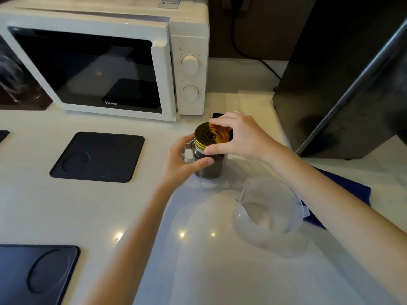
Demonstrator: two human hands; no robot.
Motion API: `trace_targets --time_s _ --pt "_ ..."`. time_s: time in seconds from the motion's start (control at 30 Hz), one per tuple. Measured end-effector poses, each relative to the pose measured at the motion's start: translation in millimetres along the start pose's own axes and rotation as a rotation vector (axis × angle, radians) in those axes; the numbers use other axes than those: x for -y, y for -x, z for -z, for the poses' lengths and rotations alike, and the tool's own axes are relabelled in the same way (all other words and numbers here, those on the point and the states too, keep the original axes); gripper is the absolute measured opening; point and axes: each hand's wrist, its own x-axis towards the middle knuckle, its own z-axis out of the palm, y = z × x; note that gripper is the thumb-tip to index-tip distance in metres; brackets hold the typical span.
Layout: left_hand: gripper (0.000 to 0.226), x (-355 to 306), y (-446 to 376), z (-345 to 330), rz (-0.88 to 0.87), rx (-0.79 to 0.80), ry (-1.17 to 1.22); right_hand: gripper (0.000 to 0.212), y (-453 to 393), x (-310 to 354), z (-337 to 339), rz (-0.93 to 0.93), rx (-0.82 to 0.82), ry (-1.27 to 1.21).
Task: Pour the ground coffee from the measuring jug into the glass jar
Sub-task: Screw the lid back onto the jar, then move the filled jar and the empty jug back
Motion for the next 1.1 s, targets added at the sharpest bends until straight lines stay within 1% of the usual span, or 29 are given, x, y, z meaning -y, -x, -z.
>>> trace_targets --time_s 0.07,0.17,0.37,0.47,0.53,0.6,0.7,0.77,0.87,0.97,1.03,1.1 --pt "0.070 1.4 -5.9 -0.7 0.011 -0.001 -0.020 0.072 -5.4 -3.7 0.4 -0.006 0.007 0.003" --pt "0.077 3.2 -11.6 -0.6 0.022 -0.004 -0.052 0.072 -10.4 -7.0 0.9 -0.004 0.011 0.003" --pt "0.076 3.8 -13.8 -0.6 0.037 -0.012 -0.065 0.070 -13.9 -10.6 0.7 0.008 0.016 -0.004" --pt "0.071 6.7 -14.5 -0.4 0.045 -0.007 -0.080 0.070 -13.6 -11.5 0.0 0.017 0.012 -0.008" --pt "0.072 6.7 -14.5 -0.5 0.057 -0.001 -0.086 0.070 -13.2 -11.7 -0.9 0.017 0.009 -0.001" --pt "0.078 4.6 -13.6 -0.9 0.076 0.005 -0.113 0.071 -12.2 -10.3 -1.9 0.013 0.027 0.020" --pt "0.100 -0.9 -9.7 0.4 0.112 0.028 -0.160 0.077 -6.4 -5.2 -0.3 -0.011 0.066 0.038" --pt "0.106 -3.3 -2.0 3.1 0.117 0.014 -0.186 0.074 3.0 -1.3 4.2 -0.038 0.052 0.018" --pt "0.094 -3.4 23.4 4.8 0.104 -0.084 -0.274 0.048 28.1 -0.5 15.0 -0.082 -0.037 -0.107" --pt "0.065 0.5 63.3 0.8 0.081 -0.171 -0.399 0.022 67.9 -4.6 21.7 -0.147 -0.130 -0.242" --pt "0.047 4.2 88.4 -4.4 0.049 -0.159 -0.479 0.011 96.6 -9.7 18.6 -0.176 -0.234 -0.335" --pt "0.043 6.3 108.5 -9.9 0.036 -0.103 -0.547 0.008 122.4 -15.2 10.5 -0.218 -0.373 -0.401"
